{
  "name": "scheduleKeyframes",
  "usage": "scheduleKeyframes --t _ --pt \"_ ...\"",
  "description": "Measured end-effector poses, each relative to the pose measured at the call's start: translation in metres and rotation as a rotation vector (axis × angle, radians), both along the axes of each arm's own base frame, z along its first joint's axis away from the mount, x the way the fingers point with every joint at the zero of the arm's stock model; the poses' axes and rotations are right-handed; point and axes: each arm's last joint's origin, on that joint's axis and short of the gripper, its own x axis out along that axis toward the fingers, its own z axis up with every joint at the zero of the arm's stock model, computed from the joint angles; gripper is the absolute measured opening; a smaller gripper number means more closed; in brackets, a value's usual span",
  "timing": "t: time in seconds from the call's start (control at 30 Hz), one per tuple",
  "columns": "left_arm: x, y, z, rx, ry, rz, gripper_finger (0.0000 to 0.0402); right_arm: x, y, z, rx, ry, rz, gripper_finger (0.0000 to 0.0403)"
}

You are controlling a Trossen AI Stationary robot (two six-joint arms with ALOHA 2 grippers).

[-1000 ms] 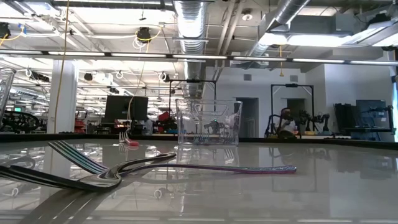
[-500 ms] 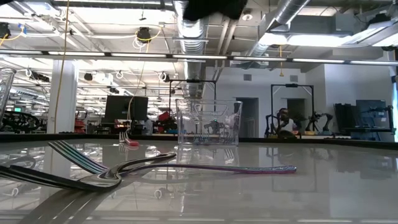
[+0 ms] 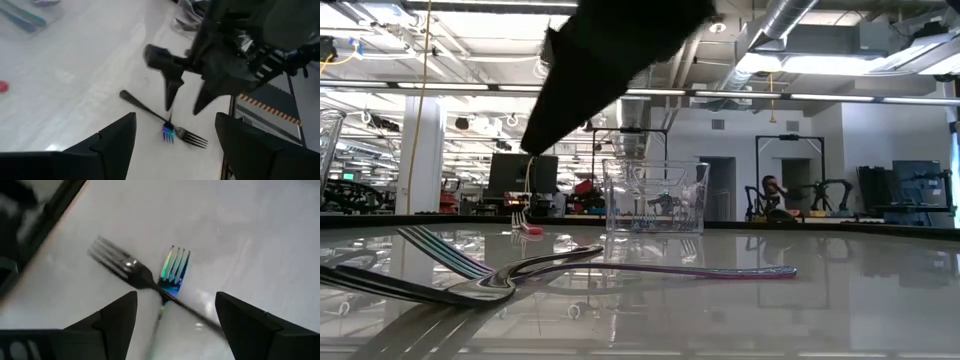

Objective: Sort silverware by color (type)
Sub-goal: Put the black fork into the bottom right transparent bin

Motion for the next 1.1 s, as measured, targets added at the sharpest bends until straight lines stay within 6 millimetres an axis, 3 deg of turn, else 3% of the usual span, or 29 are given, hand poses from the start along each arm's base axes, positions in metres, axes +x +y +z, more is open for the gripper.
scheduleKeyframes --t 0.2,0.37,0.57,0.67,0.8,1.0,1.1 --pt "0.012 0.006 0.003 -0.016 -0.001 -0.028 0.0256 0.004 -0.014 -0.005 -0.208 -0.047 0.333 0.0290" --pt "0.012 0.006 0.003 -0.021 -0.008 -0.014 0.0256 0.010 -0.025 -0.028 -0.282 -0.025 0.507 0.0290" --pt "0.013 0.007 0.004 -0.044 -0.029 0.037 0.0256 0.020 -0.034 -0.058 -0.307 0.007 0.562 0.0287" --pt "0.013 0.007 0.004 -0.064 -0.034 0.044 0.0256 0.018 -0.037 -0.060 -0.300 0.045 0.565 0.0269" --pt "0.013 0.007 0.004 -0.070 -0.042 0.062 0.0256 0.016 -0.037 -0.067 -0.283 0.083 0.578 0.0206" --pt "0.014 0.009 0.004 -0.059 -0.052 0.081 0.0256 0.015 -0.040 -0.069 -0.215 0.124 0.514 0.0042" --pt "0.015 0.011 0.004 -0.044 -0.046 0.095 0.0256 0.016 -0.049 -0.066 -0.149 0.170 0.414 0.0021"
